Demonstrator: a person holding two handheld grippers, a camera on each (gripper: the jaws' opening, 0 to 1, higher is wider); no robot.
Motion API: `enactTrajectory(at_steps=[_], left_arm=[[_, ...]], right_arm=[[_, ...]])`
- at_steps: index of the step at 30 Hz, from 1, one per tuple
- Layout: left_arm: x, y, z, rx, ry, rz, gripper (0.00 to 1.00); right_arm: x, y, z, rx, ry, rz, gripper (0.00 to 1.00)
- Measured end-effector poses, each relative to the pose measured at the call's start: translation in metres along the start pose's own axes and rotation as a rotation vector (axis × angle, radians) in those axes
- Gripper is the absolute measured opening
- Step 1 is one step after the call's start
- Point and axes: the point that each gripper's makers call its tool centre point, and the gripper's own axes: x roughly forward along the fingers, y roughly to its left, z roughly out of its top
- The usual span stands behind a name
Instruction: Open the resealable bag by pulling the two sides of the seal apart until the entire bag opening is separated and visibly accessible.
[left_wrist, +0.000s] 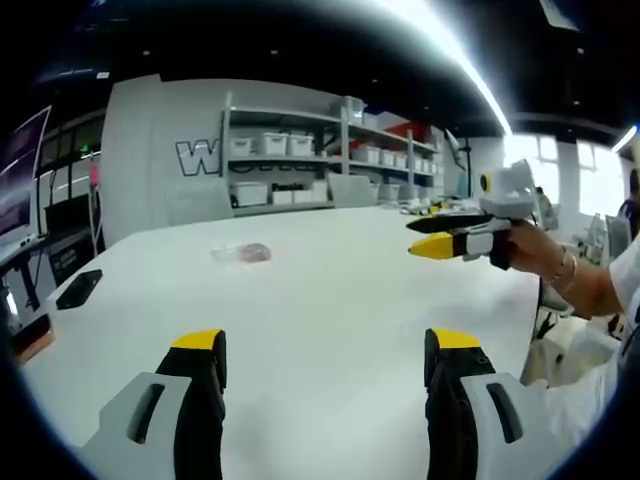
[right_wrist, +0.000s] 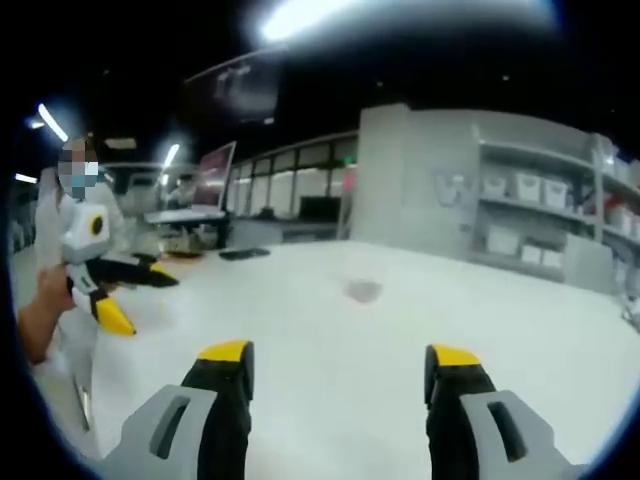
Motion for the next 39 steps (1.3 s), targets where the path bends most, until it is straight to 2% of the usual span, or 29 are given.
enactTrajectory(at_steps=[23,31,39], left_arm=[[0.004,-0.002,0.000,-0.007,-0.002,-0.014,0.80],[0.008,0.005,-0.004,-0.013,0.010,-0.009,0.80],[0.006,0.006,-0.005,-0.014,0.013,-0.006,0.81]], right_arm=[[0.041,0.003,0.015,-0.038,0.016,0.040,0.68],[0.054,0.003,0.020,-0.047,0.040,0.049,0.68],[0.070,0.009,0.017,-0.069,0.068,0.072,0.67]])
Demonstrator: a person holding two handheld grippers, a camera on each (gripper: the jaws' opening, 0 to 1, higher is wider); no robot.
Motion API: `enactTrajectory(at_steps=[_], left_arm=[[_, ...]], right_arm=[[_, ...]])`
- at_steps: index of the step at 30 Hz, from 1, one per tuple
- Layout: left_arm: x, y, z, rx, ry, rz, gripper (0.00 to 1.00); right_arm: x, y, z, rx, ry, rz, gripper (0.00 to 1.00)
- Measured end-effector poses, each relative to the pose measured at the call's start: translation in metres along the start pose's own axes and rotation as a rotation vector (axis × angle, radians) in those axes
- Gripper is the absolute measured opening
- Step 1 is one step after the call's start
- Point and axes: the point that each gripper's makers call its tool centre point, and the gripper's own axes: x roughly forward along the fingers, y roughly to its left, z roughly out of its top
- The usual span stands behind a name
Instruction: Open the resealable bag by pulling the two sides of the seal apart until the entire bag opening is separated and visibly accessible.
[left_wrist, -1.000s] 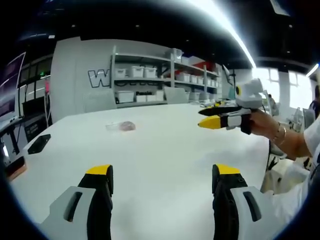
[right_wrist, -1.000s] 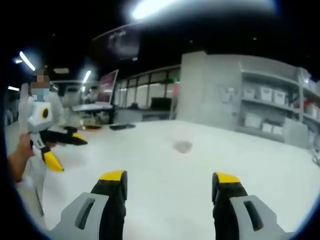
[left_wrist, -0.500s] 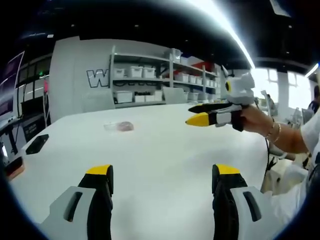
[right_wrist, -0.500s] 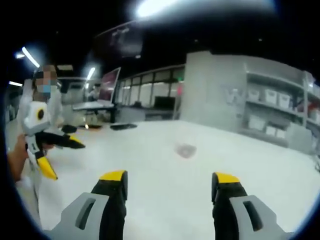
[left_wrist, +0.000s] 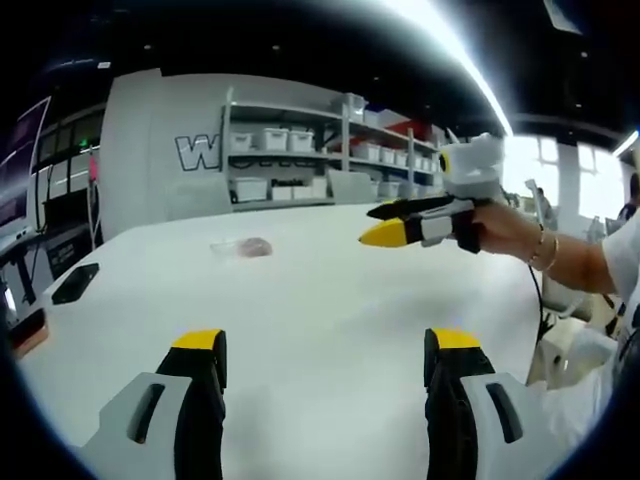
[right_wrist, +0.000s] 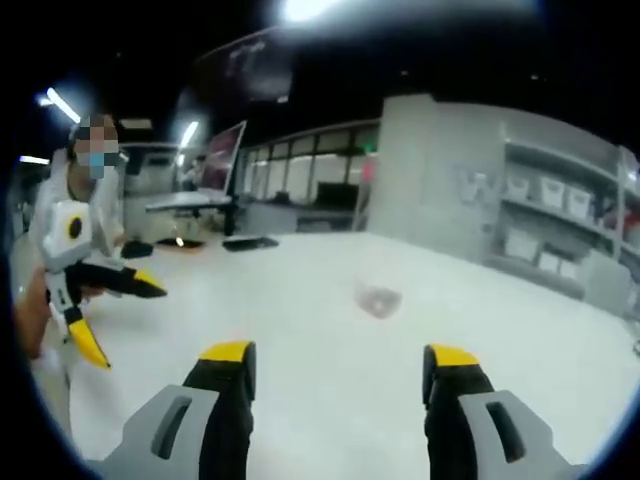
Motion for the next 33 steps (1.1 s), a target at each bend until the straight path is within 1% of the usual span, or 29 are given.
enactTrajectory(at_steps=[4,10,14,19,25,33], left_arm=[[0.000,0.000,0.002,0.002,-0.006,0.000,0.81],[0.001,0.000,0.002,0.001,-0.006,-0.001,0.81],[0.003,0.001,0.001,0.001,-0.002,-0.003,0.81],[0.007,0.000,0.001,0.002,-0.002,-0.007,0.81],[0.009,0.000,0.000,0.003,0.002,-0.012,0.81],[0.014,0.001,-0.003,0.000,0.012,-0.015,0.81]], right_arm=[[0.010,-0.001,0.000,-0.006,0.014,0.004,0.66],[0.021,0.000,0.004,-0.030,0.012,0.007,0.63],[0.026,0.000,0.008,-0.015,0.003,0.013,0.64],[0.033,-0.003,0.011,-0.033,0.003,0.010,0.61],[0.042,-0.003,0.005,-0.031,0.025,0.016,0.60],[0.052,-0.004,0.004,-0.019,0.025,0.021,0.58]])
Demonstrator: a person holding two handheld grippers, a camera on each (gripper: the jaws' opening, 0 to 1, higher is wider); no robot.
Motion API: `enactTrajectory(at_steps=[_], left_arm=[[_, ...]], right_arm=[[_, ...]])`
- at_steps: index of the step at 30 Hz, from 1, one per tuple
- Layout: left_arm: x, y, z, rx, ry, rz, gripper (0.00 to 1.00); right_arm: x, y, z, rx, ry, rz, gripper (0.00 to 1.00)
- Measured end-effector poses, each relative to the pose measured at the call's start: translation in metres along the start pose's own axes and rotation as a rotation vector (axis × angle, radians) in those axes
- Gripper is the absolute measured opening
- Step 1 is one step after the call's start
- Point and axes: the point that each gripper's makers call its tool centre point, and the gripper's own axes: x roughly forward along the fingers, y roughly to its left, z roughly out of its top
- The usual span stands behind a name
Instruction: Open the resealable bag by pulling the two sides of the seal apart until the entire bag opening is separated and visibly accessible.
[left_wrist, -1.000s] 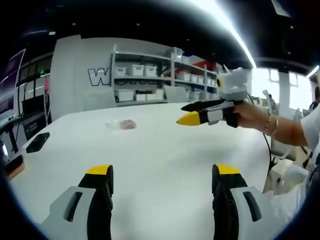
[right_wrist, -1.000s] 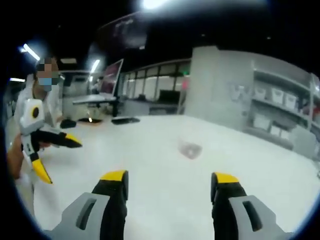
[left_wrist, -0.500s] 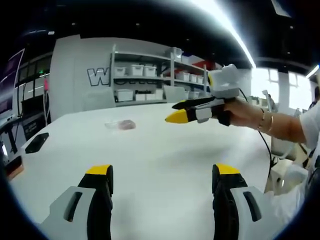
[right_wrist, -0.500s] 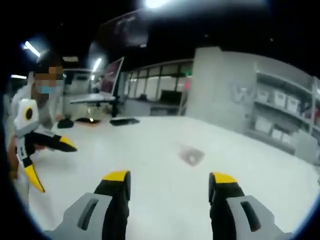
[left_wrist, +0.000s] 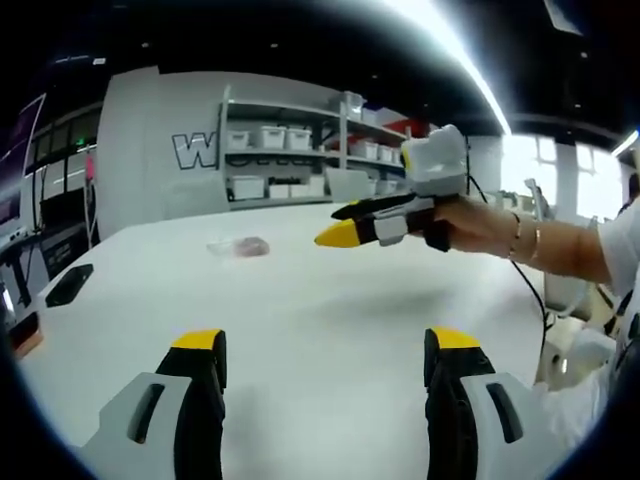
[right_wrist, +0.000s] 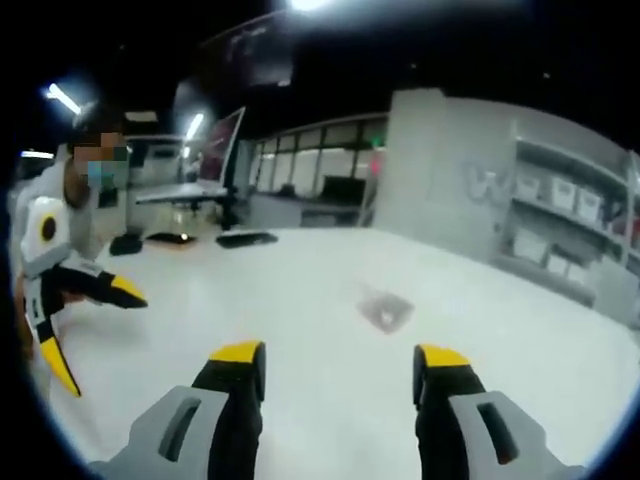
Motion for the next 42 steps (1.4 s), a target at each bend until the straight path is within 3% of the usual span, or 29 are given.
enactTrajectory(at_steps=[42], left_arm=[[-0.003,0.010,0.006,-0.014,-0.019,0.000,0.80]], right_arm=[[0.038,-0.004,-0.006,-0.014,0.058,-0.007,0.53]])
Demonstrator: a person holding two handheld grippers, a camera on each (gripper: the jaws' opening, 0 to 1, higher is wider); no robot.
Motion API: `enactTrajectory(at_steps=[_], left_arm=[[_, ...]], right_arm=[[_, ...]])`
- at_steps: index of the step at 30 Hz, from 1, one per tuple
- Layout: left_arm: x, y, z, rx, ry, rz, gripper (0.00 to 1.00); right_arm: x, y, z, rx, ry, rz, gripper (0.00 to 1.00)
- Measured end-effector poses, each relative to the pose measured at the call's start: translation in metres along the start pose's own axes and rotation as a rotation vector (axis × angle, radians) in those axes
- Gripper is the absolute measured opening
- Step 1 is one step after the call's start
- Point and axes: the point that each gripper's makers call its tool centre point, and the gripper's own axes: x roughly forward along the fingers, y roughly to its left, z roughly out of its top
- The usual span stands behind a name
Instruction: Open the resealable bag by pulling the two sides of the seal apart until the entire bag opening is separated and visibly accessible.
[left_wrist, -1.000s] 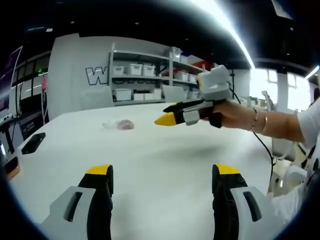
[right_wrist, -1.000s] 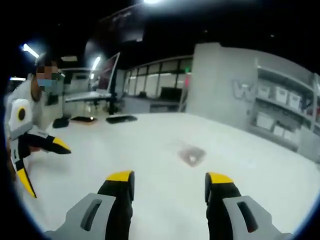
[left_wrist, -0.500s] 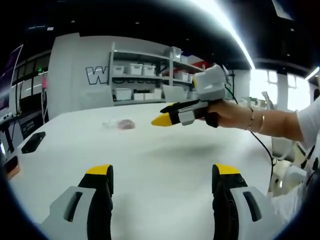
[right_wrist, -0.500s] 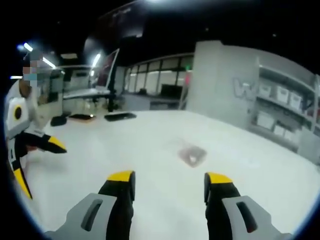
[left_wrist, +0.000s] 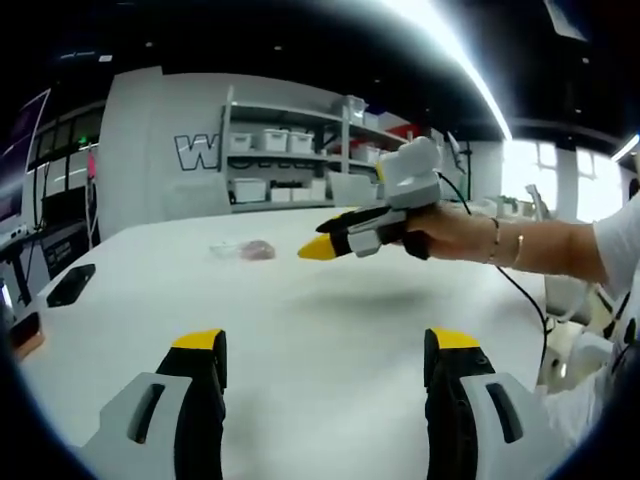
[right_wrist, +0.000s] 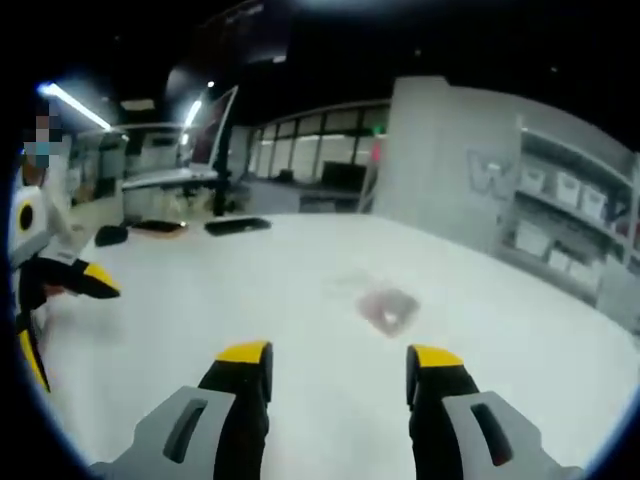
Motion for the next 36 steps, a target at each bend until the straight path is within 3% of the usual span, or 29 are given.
enactTrajectory(at_steps=[14,36], left_arm=[[0.002,-0.001,-0.003,0.002,0.008,-0.001,0.80],[0.003,0.002,-0.005,-0.004,0.012,0.003,0.80]], right_arm=[[0.017,-0.009,-0.005,-0.005,0.016,-0.015,0.52],[0.039,-0.011,0.001,-0.034,0.005,-0.014,0.49]])
